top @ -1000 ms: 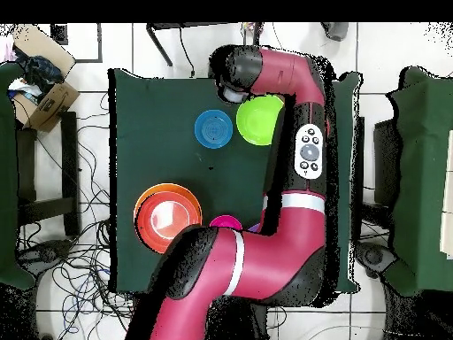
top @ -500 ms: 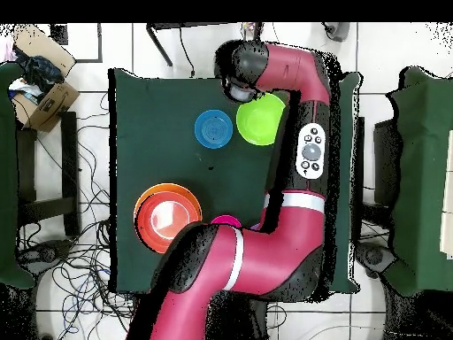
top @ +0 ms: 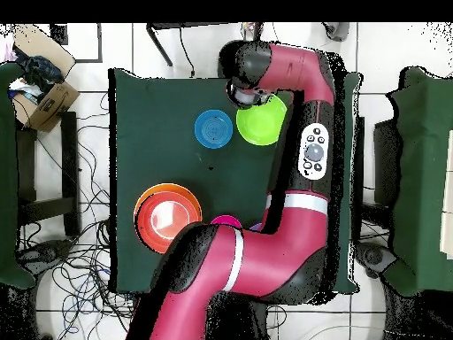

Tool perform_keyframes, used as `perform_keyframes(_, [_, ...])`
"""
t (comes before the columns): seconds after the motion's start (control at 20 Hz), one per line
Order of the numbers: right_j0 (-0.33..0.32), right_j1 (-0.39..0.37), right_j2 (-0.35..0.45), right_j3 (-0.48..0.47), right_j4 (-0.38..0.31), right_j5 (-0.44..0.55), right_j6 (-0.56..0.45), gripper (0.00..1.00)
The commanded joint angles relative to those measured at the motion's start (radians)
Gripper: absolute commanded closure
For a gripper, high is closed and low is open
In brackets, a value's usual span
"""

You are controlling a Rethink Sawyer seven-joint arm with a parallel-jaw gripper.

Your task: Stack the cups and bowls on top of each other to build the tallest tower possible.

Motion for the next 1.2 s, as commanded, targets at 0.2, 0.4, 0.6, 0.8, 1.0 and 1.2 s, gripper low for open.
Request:
perform_keyframes(0.2, [-0.002,-0.042,0.024,0.194,-0.024,-0.053,-0.254,0.0])
perform_keyframes(0.4, [0.004,-0.084,0.032,0.288,-0.005,-0.108,-0.211,0.0])
perform_keyframes(0.6, [0.015,-0.132,0.04,0.363,0.013,-0.132,-0.169,0.0])
perform_keyframes(0.8, [0.031,-0.148,0.052,0.385,0.024,-0.143,-0.131,0.0])
perform_keyframes(1.0, [0.048,-0.142,0.064,0.385,0.023,-0.167,-0.103,0.0])
perform_keyframes(1.2, [0.064,-0.147,0.055,0.39,0.01,-0.186,-0.089,0.0])
